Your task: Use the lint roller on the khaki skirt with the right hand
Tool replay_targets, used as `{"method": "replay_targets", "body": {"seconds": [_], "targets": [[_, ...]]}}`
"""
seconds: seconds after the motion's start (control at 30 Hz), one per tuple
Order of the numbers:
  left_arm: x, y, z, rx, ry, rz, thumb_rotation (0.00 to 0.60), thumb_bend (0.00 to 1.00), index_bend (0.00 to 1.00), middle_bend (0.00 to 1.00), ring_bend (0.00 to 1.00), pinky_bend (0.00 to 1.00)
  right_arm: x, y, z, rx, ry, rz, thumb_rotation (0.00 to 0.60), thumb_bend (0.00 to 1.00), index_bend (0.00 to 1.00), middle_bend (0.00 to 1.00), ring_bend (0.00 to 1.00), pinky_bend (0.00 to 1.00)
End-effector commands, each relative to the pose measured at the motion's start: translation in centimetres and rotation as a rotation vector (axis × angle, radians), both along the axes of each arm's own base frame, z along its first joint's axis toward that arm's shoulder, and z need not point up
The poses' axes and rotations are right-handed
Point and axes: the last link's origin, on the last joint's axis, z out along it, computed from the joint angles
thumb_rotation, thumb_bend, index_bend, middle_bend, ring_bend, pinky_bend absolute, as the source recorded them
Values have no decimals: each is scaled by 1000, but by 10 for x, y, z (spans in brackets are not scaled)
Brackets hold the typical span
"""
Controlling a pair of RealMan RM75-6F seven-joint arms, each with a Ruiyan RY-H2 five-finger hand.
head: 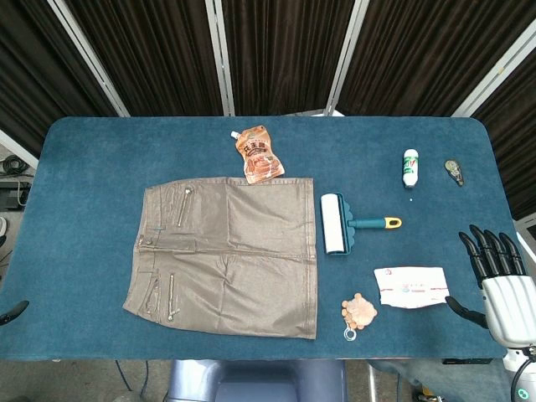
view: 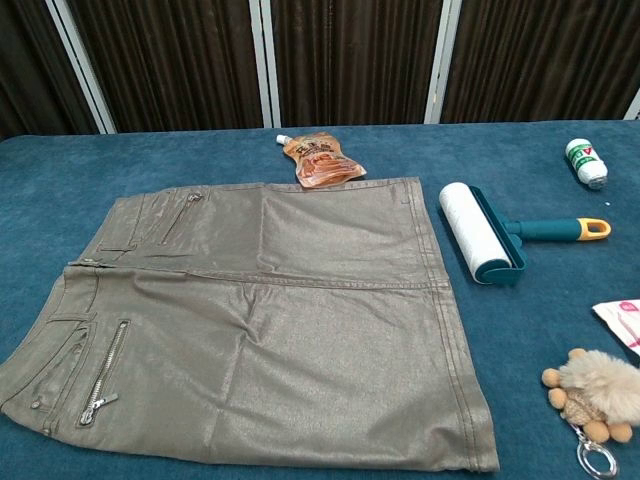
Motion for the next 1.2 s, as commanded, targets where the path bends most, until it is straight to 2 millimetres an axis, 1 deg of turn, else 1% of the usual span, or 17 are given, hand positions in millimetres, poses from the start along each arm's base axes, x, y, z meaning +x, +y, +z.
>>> {"method": "replay_targets", "body": {"seconds": [0.03,0.27,0.4,0.47,0.5,0.53,0.57,0.6,0.67,0.83,0.93,1.0,1.2], "targets": [[0,0,0,-1,0,1,600,0,0,0,0,0,0,0,0,2,0,-1,600,0,0,0,0,0],[0,2,-2,-4,-6,-1,600,0,0,0,0,0,-6,-5,-6,27,18,-30,600,0,0,0,0,0],[-2,7,-2,6,2,7,600,0,0,0,0,0,-12,-37,-20,119,60,-39,600,0,0,0,0,0],[-3,11,-4,0,8,14,600,0,0,0,0,0,-15,-60,-30,184,112,-51,600,0,0,0,0,0],[-4,14,-6,-3,20,14,600,0,0,0,0,0,-15,-77,-40,227,136,-47,600,0,0,0,0,0],[-5,16,-8,-3,26,15,600,0,0,0,0,0,-16,-89,-46,245,146,-50,600,4,0,0,0,0],[-6,18,-11,-4,30,16,600,0,0,0,0,0,-16,-98,-51,263,155,-50,600,20,0,0,0,0],[-6,20,-14,-9,30,17,600,0,0,0,0,0,-16,-111,-59,284,162,-47,600,58,0,0,0,0],[-6,22,-18,-21,22,19,600,0,0,0,0,0,-15,-126,-70,310,168,-38,600,138,0,0,0,0],[-6,28,-22,-22,30,33,600,0,0,0,0,0,-8,-153,-94,391,122,-29,600,226,2,0,0,0],[-8,31,-25,-22,39,53,600,0,0,0,0,0,-7,-170,-105,417,136,-24,600,245,13,1,0,0],[-12,34,-27,-23,53,71,600,0,0,0,0,0,-3,-183,-119,441,130,-25,600,245,27,15,0,0],[-17,38,-28,-20,62,97,600,0,0,0,0,0,-2,-198,-142,468,173,-5,600,268,64,54,0,0]]}}
